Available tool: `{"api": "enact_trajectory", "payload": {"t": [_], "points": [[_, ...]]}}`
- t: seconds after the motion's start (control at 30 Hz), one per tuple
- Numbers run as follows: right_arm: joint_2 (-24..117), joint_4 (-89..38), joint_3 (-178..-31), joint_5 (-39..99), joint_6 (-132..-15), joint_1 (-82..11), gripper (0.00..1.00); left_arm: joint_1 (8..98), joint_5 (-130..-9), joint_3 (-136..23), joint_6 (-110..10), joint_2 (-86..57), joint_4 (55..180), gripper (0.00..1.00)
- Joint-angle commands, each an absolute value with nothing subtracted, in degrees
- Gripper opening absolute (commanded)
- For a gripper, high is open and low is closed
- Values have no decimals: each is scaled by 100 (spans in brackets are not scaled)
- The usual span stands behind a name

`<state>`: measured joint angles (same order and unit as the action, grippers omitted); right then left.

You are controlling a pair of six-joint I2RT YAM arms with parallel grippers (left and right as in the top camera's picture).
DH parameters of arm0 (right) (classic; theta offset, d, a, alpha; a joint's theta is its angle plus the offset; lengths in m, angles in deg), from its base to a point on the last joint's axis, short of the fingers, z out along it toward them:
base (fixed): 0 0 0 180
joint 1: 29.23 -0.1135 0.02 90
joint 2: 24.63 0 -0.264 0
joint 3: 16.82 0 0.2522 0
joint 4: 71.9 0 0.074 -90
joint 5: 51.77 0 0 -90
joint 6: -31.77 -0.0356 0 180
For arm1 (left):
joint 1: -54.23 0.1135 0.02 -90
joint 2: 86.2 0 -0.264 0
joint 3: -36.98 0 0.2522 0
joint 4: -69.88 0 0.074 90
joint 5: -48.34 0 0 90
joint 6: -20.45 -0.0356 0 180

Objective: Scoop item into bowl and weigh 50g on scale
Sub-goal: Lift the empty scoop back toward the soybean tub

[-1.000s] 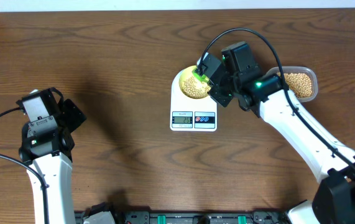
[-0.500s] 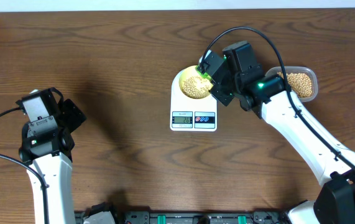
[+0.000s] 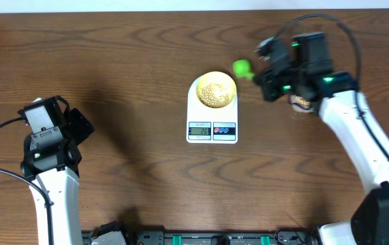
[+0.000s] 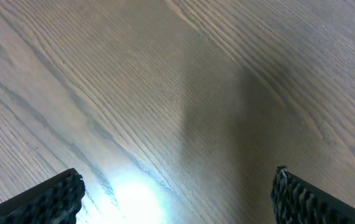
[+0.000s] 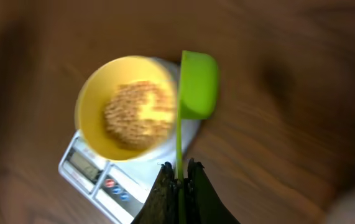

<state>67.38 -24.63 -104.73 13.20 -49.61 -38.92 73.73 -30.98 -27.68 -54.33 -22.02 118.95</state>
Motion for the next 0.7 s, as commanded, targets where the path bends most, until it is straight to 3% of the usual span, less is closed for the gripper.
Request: {"api": "enact_trajectory", "payload": {"t": [0.0,0.37,0.53,0.67], "points": [[6303,-2364,-10594,1134,-5247,-3368,1,7408,-3046,-2763,-5420,-2189,11873,98],[5793,-1003,-10591,1862,-5239,-1895,1,7408,-5679,-2763,-5424,-2187,12074,98],[5855,-491,-10589,3199,-5239,-1753,1,7378,-6757,-2763,-6119,-2184,12146,98],[5863,-550,-10589,3313,-5245,-1755,1,7238,-7172,-2763,-6668,-2184,12491,98]]}}
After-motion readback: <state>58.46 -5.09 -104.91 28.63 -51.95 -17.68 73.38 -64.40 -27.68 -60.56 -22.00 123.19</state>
